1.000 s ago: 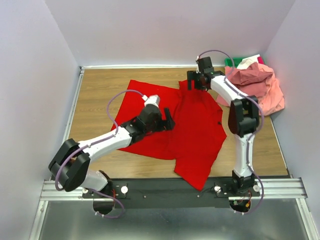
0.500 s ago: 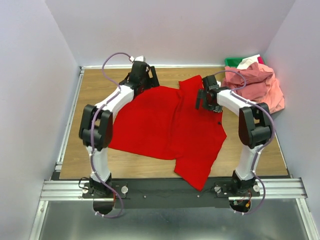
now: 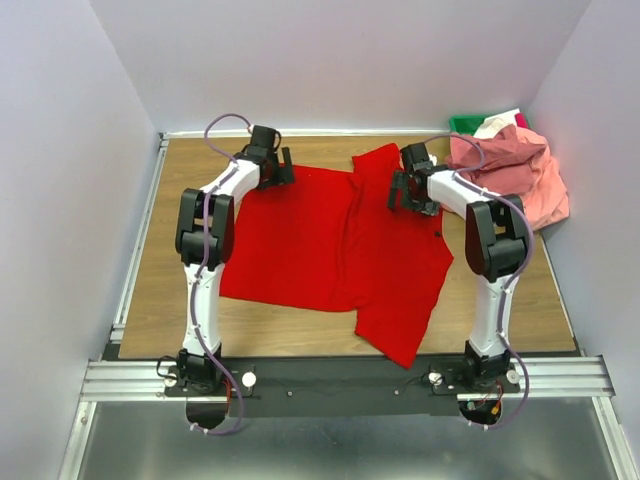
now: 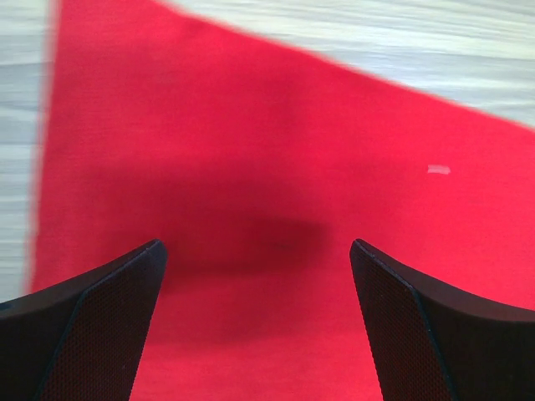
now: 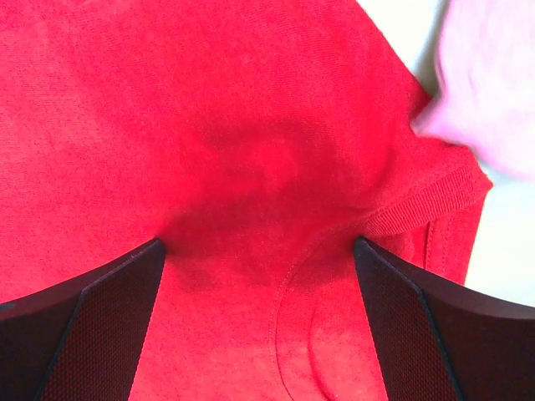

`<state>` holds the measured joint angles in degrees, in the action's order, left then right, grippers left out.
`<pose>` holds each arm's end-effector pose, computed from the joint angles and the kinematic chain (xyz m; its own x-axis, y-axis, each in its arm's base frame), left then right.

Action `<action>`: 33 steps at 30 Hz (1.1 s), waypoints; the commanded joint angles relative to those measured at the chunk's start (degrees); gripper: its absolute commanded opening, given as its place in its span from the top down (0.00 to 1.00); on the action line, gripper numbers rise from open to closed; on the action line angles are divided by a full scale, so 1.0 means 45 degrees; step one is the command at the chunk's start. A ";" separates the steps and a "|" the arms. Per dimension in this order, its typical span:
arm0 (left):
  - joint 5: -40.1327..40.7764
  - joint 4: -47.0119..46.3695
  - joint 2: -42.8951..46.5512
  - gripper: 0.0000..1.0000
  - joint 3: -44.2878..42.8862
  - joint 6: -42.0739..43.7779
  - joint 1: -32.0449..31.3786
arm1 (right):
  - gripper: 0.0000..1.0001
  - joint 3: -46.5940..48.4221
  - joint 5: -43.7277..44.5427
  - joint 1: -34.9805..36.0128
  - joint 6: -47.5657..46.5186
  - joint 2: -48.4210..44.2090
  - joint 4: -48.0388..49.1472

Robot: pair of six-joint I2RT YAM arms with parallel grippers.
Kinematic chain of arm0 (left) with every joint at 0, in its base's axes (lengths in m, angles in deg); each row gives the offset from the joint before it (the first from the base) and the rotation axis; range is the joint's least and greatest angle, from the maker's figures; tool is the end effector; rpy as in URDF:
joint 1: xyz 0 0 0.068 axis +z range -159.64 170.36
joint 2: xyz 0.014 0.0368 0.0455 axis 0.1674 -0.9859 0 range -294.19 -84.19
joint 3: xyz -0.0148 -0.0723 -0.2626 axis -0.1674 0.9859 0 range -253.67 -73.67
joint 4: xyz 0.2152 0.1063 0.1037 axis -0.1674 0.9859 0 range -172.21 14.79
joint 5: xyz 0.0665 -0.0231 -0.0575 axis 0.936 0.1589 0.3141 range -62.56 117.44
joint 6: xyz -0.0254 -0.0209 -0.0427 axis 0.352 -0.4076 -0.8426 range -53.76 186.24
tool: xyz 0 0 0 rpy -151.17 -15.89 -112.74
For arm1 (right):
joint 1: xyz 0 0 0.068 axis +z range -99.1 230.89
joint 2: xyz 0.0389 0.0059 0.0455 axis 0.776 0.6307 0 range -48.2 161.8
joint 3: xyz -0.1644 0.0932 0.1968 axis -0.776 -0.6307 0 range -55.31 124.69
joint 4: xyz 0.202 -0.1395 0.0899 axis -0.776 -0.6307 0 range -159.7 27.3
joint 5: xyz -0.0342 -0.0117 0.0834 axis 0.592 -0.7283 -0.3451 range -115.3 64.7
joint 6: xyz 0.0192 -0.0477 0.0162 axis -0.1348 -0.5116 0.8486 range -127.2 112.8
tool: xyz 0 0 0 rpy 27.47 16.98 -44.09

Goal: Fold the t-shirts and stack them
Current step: Flatten the tshirt out

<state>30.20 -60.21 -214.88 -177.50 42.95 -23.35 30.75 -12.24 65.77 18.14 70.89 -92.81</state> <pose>0.4956 -0.1191 0.1740 -0.7535 -0.2226 -0.6186 -0.1000 0.9688 -0.2268 0.4229 0.1040 0.1642 -0.8440 0.2073 -0.4947 0.2323 0.9726 0.0113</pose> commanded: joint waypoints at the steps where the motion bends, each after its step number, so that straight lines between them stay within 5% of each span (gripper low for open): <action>1: -0.0263 0.0637 -0.0584 0.01 -0.0655 0.0663 0.0625 | 0.00 0.1028 -0.0694 -0.0102 -0.0650 0.1425 -0.0009; 17: -0.0420 0.2415 -0.2343 0.01 -0.3508 0.0352 0.2247 | 0.00 0.6184 -0.0969 -0.0141 0.0090 0.4940 -0.0028; 33: -0.1044 0.2142 -0.2597 0.01 -0.4248 0.0333 0.2950 | 0.00 0.8043 -0.1341 -0.0688 -0.0670 0.5900 -0.0047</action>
<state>28.28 -51.94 -224.78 -195.01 44.28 -10.52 65.74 -16.37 63.12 17.26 93.60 -90.38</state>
